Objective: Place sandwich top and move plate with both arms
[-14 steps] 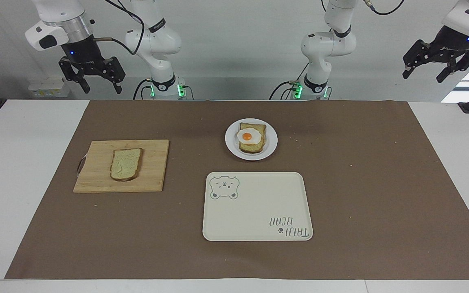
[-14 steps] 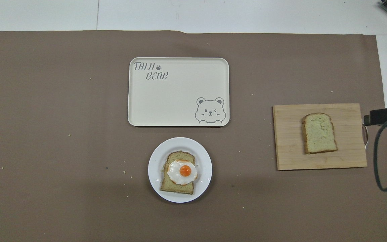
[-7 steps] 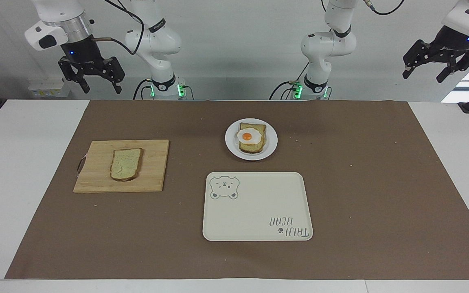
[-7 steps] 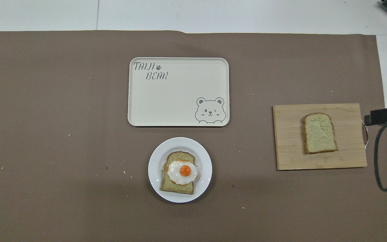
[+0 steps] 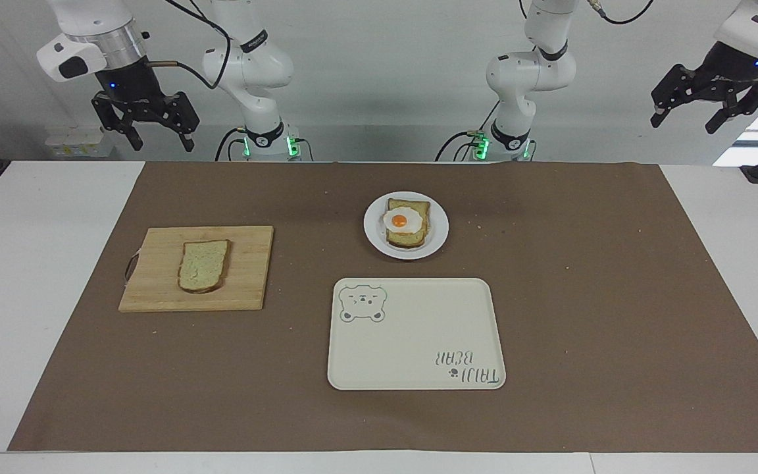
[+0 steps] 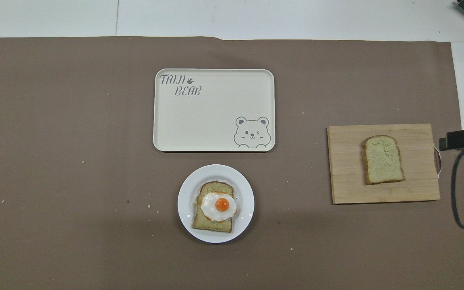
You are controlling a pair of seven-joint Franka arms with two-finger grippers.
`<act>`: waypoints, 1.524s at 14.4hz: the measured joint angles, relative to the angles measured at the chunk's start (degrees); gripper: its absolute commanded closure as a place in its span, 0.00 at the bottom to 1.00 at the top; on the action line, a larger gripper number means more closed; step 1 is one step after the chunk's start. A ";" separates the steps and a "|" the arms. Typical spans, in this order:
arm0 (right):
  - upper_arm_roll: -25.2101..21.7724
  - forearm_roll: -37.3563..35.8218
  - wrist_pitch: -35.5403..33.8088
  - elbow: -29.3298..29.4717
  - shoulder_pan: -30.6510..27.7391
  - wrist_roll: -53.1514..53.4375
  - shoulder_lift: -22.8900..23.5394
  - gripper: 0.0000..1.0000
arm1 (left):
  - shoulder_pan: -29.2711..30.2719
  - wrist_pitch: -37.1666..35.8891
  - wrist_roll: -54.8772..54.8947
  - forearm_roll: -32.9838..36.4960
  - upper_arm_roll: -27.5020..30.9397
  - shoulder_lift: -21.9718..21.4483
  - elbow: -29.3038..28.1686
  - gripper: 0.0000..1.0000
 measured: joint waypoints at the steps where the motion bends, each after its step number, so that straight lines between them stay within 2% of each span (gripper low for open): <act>1: 0.00 0.00 0.00 0.00 0.00 0.00 0.00 0.00 | 0.00 0.00 0.00 0.00 0.00 0.00 0.00 0.00; 12: -0.04 0.00 -0.01 -0.07 0.00 0.00 -0.02 0.00 | 0.00 0.00 0.00 0.00 0.00 0.00 0.00 0.00; 16: -0.31 0.00 0.30 -2.06 -0.06 0.00 -0.18 0.00 | 0.00 0.00 0.00 0.00 0.00 0.00 0.00 0.00; 18: -0.61 0.48 4.11 -5.43 -0.40 0.00 -0.20 0.00 | 0.00 0.00 0.00 0.00 0.00 0.00 0.00 0.00; 22: -0.66 0.95 16.47 -15.01 -0.53 0.00 1.59 0.00 | 0.00 0.00 0.00 0.00 0.00 0.00 0.00 0.00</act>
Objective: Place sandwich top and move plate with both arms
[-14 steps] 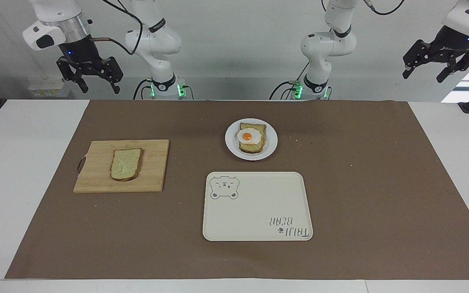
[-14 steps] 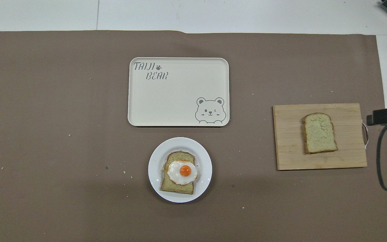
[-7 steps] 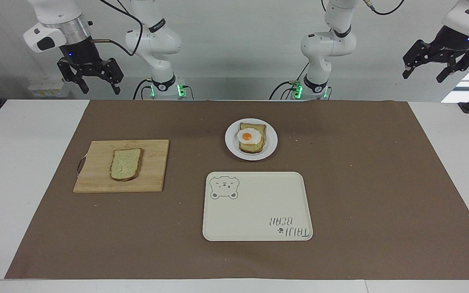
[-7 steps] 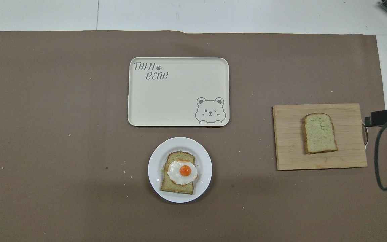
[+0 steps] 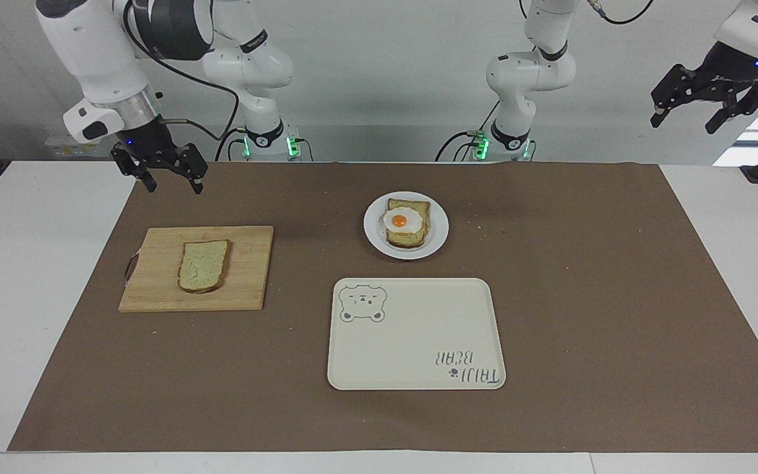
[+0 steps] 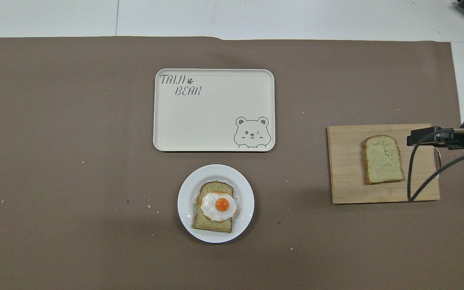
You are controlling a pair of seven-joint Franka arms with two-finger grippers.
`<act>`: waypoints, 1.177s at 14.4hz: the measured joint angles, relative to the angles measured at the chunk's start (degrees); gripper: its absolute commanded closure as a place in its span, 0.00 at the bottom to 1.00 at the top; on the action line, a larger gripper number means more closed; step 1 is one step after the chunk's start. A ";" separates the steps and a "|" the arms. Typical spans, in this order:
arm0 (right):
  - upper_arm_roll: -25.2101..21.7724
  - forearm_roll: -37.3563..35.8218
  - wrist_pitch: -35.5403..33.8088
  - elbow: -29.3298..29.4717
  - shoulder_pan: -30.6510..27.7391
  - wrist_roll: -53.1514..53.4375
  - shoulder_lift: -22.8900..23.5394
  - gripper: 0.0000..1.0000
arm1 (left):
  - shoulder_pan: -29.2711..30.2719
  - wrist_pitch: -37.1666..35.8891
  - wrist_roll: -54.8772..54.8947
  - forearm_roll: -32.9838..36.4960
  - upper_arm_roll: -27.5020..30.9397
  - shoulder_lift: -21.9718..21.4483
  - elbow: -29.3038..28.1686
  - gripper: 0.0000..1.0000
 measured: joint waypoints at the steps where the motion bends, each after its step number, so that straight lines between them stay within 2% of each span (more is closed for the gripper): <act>1: 0.00 0.02 1.75 -0.78 -0.01 -0.16 1.15 0.00 | 0.00 0.00 0.00 0.00 0.00 0.00 0.00 0.00; 5: -0.09 0.15 8.26 -2.20 -0.40 -4.38 6.22 0.00 | 0.00 0.00 0.00 0.00 0.00 0.00 0.00 0.00; 9: -0.18 2.01 16.86 -6.81 -1.67 -7.52 9.97 0.00 | 0.00 0.00 0.00 0.00 0.00 0.00 0.00 0.00; 13: -0.28 5.11 23.12 -10.76 -5.55 -15.66 12.91 0.00 | 0.00 0.00 0.00 0.00 0.00 0.00 0.00 0.00; 17: -0.36 9.69 24.73 -12.30 -9.12 -20.83 15.39 0.00 | 0.00 0.00 0.00 0.00 0.00 0.00 0.00 0.00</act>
